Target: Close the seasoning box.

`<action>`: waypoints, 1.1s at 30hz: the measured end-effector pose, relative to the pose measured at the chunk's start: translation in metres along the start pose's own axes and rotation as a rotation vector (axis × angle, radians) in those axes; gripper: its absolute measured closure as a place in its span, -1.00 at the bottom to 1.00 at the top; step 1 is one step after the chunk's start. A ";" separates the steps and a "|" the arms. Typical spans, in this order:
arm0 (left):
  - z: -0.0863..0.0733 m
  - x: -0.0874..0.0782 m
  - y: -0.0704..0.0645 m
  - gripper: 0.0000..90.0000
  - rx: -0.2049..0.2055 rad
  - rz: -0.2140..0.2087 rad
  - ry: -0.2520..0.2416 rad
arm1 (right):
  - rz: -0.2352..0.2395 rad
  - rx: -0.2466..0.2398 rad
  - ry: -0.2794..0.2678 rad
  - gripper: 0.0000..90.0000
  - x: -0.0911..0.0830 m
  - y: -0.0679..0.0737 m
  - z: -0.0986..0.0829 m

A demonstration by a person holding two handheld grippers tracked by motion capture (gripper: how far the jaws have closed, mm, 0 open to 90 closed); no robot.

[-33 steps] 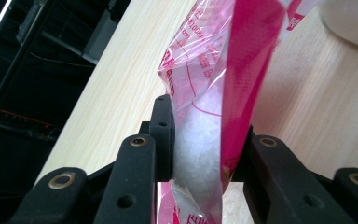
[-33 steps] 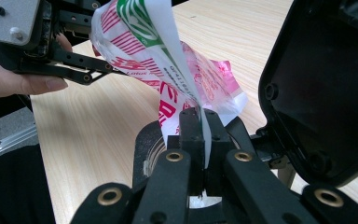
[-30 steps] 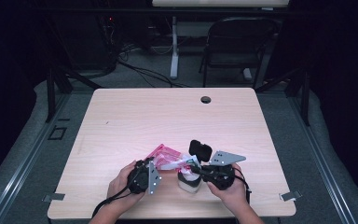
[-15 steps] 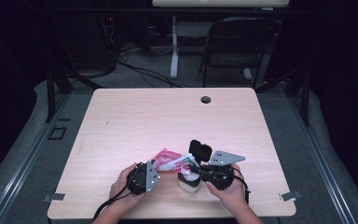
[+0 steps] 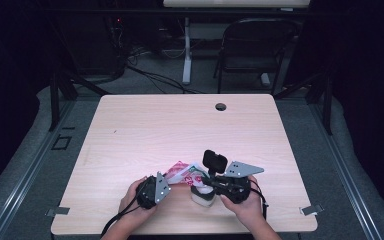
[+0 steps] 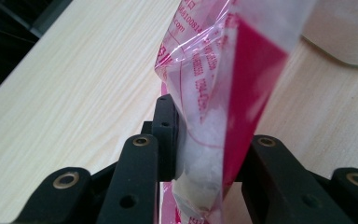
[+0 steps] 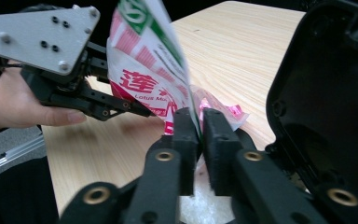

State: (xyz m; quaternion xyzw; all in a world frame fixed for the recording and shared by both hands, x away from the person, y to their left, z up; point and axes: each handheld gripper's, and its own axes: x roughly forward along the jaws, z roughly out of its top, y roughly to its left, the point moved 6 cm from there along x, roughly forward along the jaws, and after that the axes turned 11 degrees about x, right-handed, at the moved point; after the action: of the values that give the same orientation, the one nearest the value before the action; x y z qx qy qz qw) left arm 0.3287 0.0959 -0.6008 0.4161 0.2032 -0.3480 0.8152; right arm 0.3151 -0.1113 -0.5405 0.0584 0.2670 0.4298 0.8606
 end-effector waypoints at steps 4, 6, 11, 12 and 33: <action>-0.002 0.002 0.000 0.64 -0.020 -0.023 -0.005 | 0.006 -0.006 -0.006 0.70 0.000 0.002 0.000; -0.001 0.002 -0.001 0.64 -0.027 -0.032 -0.008 | 0.003 -0.009 -0.020 0.61 0.000 0.003 0.001; -0.004 0.004 0.001 0.65 -0.088 -0.060 -0.030 | 0.003 -0.005 -0.037 0.41 -0.001 0.003 0.002; -0.005 0.004 0.001 0.65 -0.106 -0.069 -0.034 | 0.006 -0.002 -0.043 0.38 -0.001 0.003 0.002; -0.019 0.008 0.016 0.66 -0.341 -0.168 -0.101 | -0.002 0.040 -0.049 0.27 -0.006 -0.004 -0.002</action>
State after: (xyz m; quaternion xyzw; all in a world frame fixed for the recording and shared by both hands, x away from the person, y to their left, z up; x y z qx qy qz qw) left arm 0.3446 0.1148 -0.6080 0.2357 0.2518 -0.3957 0.8511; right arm 0.3140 -0.1186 -0.5410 0.0859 0.2543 0.4217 0.8661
